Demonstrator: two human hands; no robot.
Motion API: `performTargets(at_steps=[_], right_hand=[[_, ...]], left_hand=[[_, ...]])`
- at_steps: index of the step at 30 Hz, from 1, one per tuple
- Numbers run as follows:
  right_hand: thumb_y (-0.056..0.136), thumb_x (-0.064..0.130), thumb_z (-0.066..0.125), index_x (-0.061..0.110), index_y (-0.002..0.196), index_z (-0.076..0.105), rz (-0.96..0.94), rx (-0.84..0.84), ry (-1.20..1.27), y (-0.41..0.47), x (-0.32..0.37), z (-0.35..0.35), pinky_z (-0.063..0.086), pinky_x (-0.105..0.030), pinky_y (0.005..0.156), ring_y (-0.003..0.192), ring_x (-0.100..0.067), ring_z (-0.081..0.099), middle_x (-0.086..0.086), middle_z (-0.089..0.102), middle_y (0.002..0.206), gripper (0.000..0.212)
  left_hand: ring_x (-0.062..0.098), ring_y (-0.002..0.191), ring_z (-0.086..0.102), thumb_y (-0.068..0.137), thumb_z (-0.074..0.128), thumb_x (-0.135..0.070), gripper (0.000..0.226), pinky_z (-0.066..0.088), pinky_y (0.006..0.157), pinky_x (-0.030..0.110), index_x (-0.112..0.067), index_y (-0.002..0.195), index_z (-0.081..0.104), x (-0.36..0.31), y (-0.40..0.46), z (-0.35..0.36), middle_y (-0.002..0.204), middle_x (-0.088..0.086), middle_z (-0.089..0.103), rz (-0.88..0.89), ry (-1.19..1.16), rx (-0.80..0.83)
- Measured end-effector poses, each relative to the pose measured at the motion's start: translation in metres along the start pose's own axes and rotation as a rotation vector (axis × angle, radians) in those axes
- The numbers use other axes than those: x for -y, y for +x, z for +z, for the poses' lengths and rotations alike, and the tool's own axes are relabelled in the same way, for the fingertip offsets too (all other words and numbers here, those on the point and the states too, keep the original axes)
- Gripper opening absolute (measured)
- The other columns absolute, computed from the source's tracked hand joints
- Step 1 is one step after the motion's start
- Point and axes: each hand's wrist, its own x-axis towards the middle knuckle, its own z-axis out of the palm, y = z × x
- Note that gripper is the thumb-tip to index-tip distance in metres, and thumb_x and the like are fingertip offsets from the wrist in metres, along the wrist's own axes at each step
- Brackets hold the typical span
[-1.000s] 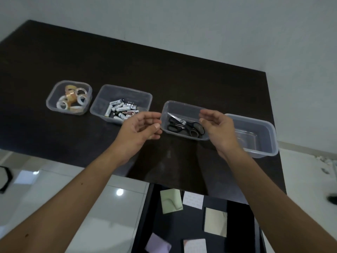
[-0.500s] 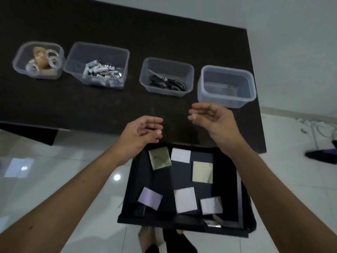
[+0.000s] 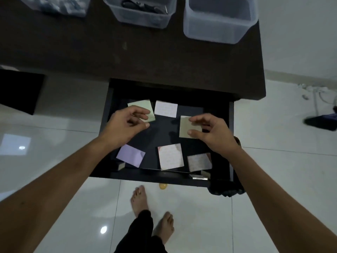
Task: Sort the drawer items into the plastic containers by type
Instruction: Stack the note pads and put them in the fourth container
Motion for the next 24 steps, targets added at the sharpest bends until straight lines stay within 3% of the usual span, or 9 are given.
performTargets(at_steps=[3, 7, 12, 16, 20, 24], right_hand=[[0.077, 0.015, 0.091, 0.026, 0.113, 0.075, -0.056, -0.035, -0.069, 0.008, -0.009, 0.008, 0.048, -0.025, 0.105, 0.114, -0.004, 0.063, 0.005, 0.064, 0.124, 0.041], [0.071, 0.022, 0.095, 0.035, 0.120, 0.071, -0.045, -0.102, -0.229, 0.015, -0.023, 0.016, 0.040, -0.037, 0.110, 0.130, -0.023, 0.048, 0.005, 0.055, 0.132, 0.056], [0.072, 0.018, 0.093, 0.027, 0.139, 0.061, -0.018, -0.070, -0.419, 0.020, -0.032, 0.021, 0.031, -0.035, 0.110, 0.133, -0.026, 0.034, 0.006, 0.045, 0.129, 0.075], [0.071, 0.021, 0.095, 0.025, 0.144, 0.057, 0.004, -0.058, -0.423, 0.020, -0.034, 0.023, 0.030, -0.032, 0.108, 0.131, -0.024, 0.033, 0.003, 0.043, 0.129, 0.083], [0.071, 0.023, 0.095, 0.025, 0.145, 0.057, -0.008, -0.038, -0.439, 0.017, -0.033, 0.026, 0.032, -0.034, 0.111, 0.132, -0.022, 0.032, 0.005, 0.041, 0.128, 0.083], [0.071, 0.022, 0.095, 0.024, 0.145, 0.057, -0.018, -0.025, -0.440, 0.015, -0.031, 0.026, 0.033, -0.035, 0.111, 0.131, -0.021, 0.032, 0.007, 0.039, 0.126, 0.083]], left_hand=[[0.015, 0.094, 0.075, 0.085, 0.086, -0.013, 0.037, 0.060, 0.094, 0.028, -0.032, 0.113, 0.073, 0.007, 0.005, 0.007, 0.108, -0.001, 0.075, 0.011, -0.029, -0.024], [0.016, 0.087, 0.072, 0.083, 0.088, -0.016, 0.040, 0.062, 0.090, 0.033, -0.027, 0.118, 0.072, 0.021, 0.012, 0.012, 0.107, 0.001, 0.072, 0.015, -0.022, -0.094], [0.010, 0.074, 0.053, 0.078, 0.091, -0.016, 0.049, 0.053, 0.076, 0.015, -0.024, 0.122, 0.069, 0.029, 0.018, 0.019, 0.104, 0.000, 0.061, 0.058, 0.138, -0.270], [0.011, 0.083, 0.050, 0.076, 0.093, -0.021, 0.076, 0.049, 0.085, 0.027, -0.020, 0.143, 0.057, 0.034, 0.019, 0.023, 0.115, -0.002, 0.053, 0.039, 0.328, -0.244], [0.015, 0.102, 0.050, 0.079, 0.091, -0.024, 0.093, 0.048, 0.100, 0.034, -0.016, 0.158, 0.042, 0.039, 0.023, 0.022, 0.112, -0.003, 0.051, 0.003, 0.420, -0.196], [0.018, 0.103, 0.052, 0.080, 0.090, -0.028, 0.101, 0.046, 0.096, 0.033, -0.010, 0.161, 0.033, 0.039, 0.028, 0.022, 0.102, 0.002, 0.054, -0.010, 0.409, -0.213]])
